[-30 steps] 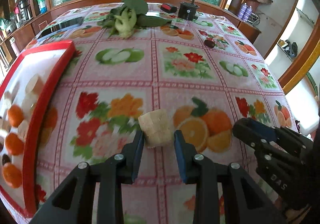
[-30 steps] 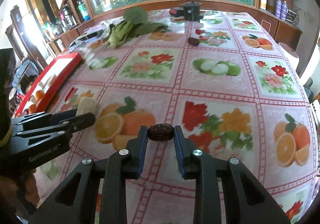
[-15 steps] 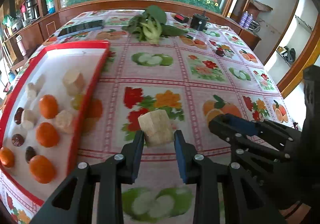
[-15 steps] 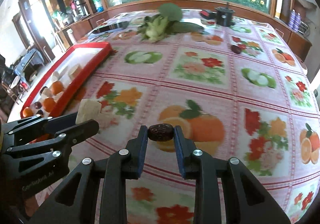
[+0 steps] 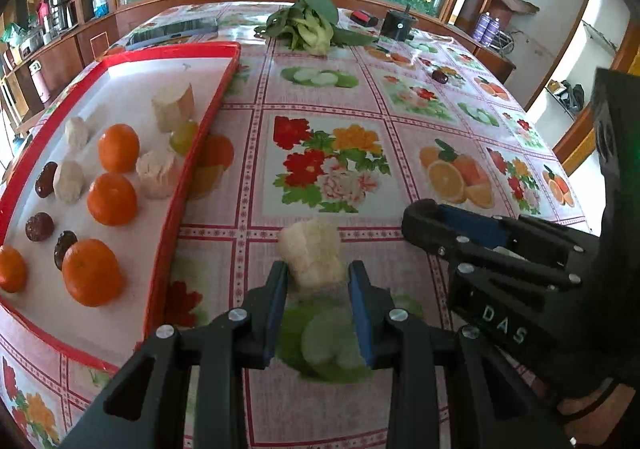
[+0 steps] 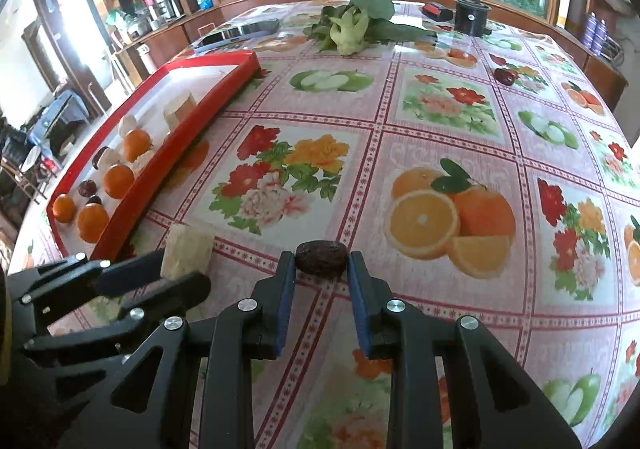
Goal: Organize fruits
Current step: 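Carry the yam cube and date toward the tray with both grippers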
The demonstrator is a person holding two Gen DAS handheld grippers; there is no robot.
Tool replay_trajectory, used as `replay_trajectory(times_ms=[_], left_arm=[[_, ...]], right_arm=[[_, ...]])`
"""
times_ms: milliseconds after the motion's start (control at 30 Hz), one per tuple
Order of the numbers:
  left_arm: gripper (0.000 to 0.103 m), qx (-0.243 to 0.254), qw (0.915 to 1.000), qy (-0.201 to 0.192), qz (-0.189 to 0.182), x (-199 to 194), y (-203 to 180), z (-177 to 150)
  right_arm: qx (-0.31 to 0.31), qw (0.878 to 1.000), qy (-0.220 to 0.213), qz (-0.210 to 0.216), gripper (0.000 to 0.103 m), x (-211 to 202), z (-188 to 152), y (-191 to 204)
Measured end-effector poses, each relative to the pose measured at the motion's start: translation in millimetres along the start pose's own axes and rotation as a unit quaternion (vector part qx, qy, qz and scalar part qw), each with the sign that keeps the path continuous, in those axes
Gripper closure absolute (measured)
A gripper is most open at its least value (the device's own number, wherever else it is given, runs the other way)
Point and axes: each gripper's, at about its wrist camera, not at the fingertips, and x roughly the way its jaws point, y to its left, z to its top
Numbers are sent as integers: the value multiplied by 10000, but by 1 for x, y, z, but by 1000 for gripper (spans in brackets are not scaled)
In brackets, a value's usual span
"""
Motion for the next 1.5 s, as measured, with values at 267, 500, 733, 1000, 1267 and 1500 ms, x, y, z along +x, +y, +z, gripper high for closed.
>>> replay_trajectory(times_ms=[267, 500, 733, 1000, 1267, 1500], left_arm=[[69, 113, 9999, -106, -38, -5, -3, -2], [69, 55, 9998, -92, -146, -9, 3, -2], [69, 48, 9999, -40, -127, -5, 4, -7], [69, 52, 9998, -117, -135, -4, 4, -8], [70, -39, 9993, -201, -322, -12, 1, -5], [70, -75, 9983, -272, -518, -23, 4, 0]], right_arm=[[23, 9999, 1, -114, 77, -4, -1, 3], [14, 9998, 75, -202, 77, -1, 1, 6], [-183, 9994, 41, -297, 63, 7, 8, 6], [-480, 9985, -212, -126, 78, 0, 5, 12], [-574, 9976, -380, 2, 78, -22, 5, 22], [-626, 9971, -437, -62, 78, -28, 10, 25]])
